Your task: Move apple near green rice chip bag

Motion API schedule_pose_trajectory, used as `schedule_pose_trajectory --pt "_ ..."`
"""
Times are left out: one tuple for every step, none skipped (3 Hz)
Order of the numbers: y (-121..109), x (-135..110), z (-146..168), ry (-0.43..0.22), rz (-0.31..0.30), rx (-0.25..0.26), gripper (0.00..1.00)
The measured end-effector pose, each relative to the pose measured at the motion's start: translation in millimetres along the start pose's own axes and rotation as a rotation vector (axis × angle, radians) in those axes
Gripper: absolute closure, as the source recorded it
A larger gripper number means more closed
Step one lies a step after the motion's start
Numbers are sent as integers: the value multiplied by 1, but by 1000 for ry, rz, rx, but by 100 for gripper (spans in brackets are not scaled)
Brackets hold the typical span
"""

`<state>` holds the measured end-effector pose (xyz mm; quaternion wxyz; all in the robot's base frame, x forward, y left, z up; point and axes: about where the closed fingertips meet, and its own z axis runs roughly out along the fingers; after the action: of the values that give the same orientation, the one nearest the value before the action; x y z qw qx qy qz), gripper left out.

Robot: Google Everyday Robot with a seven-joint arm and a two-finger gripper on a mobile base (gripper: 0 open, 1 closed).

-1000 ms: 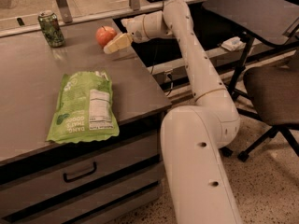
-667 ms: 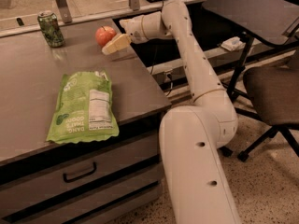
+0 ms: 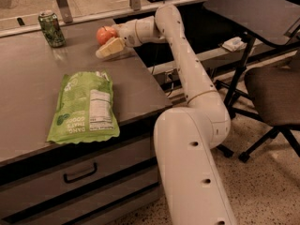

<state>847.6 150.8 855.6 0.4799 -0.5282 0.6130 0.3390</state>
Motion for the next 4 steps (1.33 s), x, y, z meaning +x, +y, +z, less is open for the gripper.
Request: schedule_pose_trajectory --pt "3 -1 4 -7 2 -11 33" --pt "11 -11 -10 -20 -17 -41 64" --pt "26 -27 -34 -24 -41 -91 86" --pt "55 -32 -52 -3 -38 -192 100"
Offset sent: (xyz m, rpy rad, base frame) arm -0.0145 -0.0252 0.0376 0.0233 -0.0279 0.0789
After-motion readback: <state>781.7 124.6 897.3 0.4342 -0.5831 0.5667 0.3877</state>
